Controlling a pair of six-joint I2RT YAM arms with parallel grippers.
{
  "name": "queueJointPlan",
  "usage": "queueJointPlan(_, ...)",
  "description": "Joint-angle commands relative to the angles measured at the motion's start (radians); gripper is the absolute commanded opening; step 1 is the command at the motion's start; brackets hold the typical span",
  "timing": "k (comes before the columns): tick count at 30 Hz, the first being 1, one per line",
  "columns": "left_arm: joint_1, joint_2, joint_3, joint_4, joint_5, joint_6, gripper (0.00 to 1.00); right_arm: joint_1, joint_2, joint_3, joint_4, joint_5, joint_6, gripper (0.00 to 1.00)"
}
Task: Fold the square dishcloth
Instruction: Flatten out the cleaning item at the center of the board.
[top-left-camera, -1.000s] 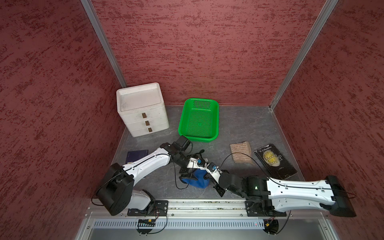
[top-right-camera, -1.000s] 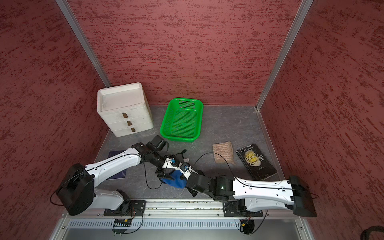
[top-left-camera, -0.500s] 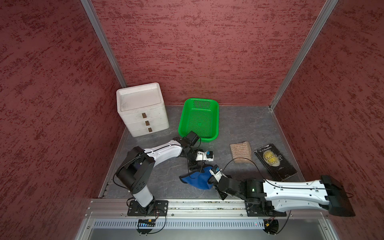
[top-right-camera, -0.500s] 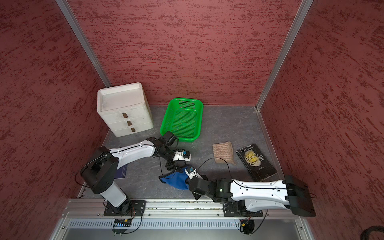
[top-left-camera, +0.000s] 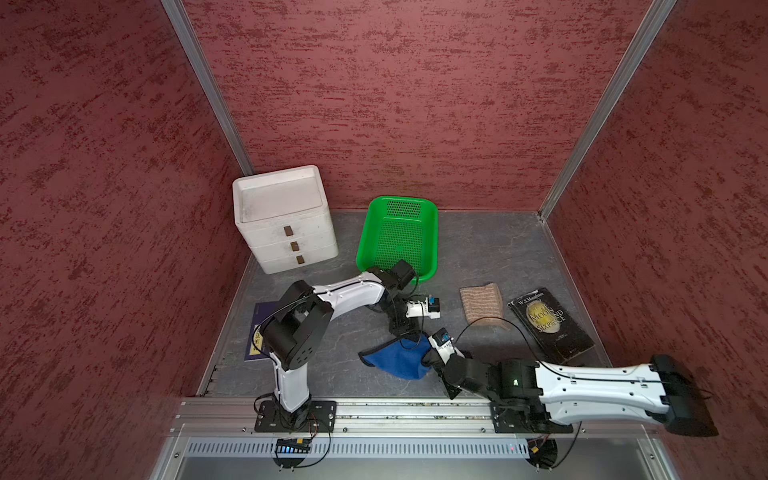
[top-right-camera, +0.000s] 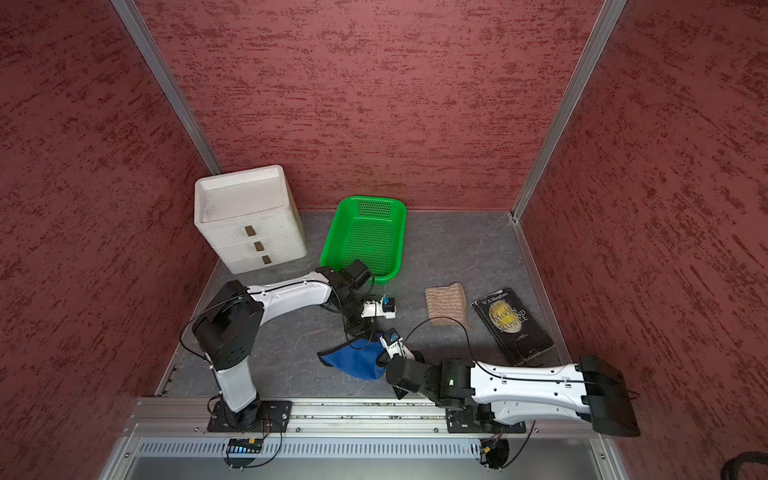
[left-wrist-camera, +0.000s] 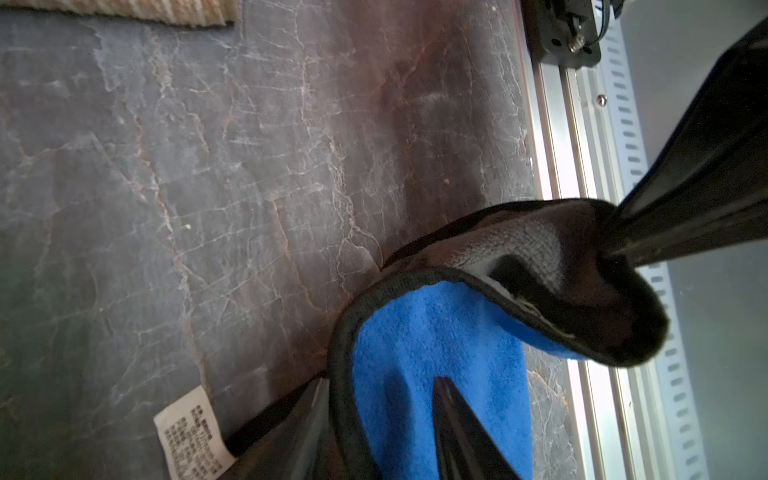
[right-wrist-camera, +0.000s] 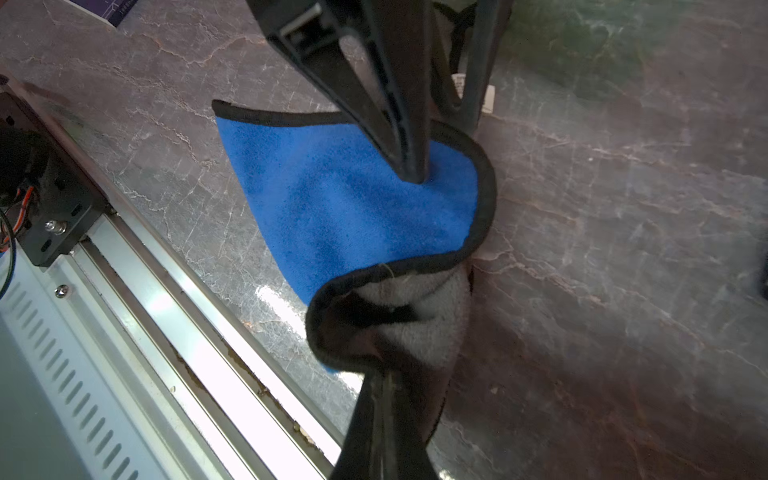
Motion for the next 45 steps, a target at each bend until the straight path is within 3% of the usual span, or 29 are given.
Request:
queueJointPlan(1,-0.008,0.029,0.024,-0.039,-0.009,-0.008,0.42,0.002,-0.027,-0.012,-0.023,0.042,0.019,0.00)
queueJointPlan(6,-0.006,-0.012,0.049,-0.092,0.014,0.001,0.01,0.003,-0.044,-0.006,-0.053,0.071,0.030,0.00)
queueJointPlan(7,-0.002,-0.044,0.048,-0.103,0.015,0.001,0.00,0.003,-0.046,-0.002,-0.064,0.084,0.033,0.00)
queueJointPlan(15,0.098,-0.455,-0.001,-0.247,0.058,0.051,0.00,0.002,-0.064,0.065,-0.197,0.228,0.056,0.00)
queueJointPlan(21,0.230,-0.676,-0.025,-0.273,-0.043,0.094,0.00,-0.040,-0.065,0.186,-0.284,0.325,0.003,0.00)
queueJointPlan(27,0.361,-0.729,0.071,-0.138,-0.166,0.046,0.00,-0.217,0.026,0.444,-0.340,0.335,-0.195,0.00)
queueJointPlan(31,0.448,-0.669,0.101,0.025,-0.212,-0.004,0.00,-0.370,0.130,0.632,-0.325,0.289,-0.366,0.00)
queueJointPlan(35,0.514,-0.601,0.224,-0.004,-0.193,-0.052,0.00,-0.424,0.231,0.835,-0.377,0.295,-0.456,0.00)
queueJointPlan(37,0.514,-0.623,0.244,-0.115,-0.173,0.006,0.00,-0.417,0.269,0.905,-0.463,0.265,-0.422,0.00)
queueJointPlan(41,0.453,-0.737,0.079,-0.331,-0.258,0.169,0.00,-0.314,0.259,0.791,-0.552,0.232,-0.307,0.00)
queueJointPlan(45,0.433,-0.877,-0.249,-0.480,-0.289,0.330,0.00,-0.180,0.200,0.503,-0.495,0.041,-0.111,0.00)
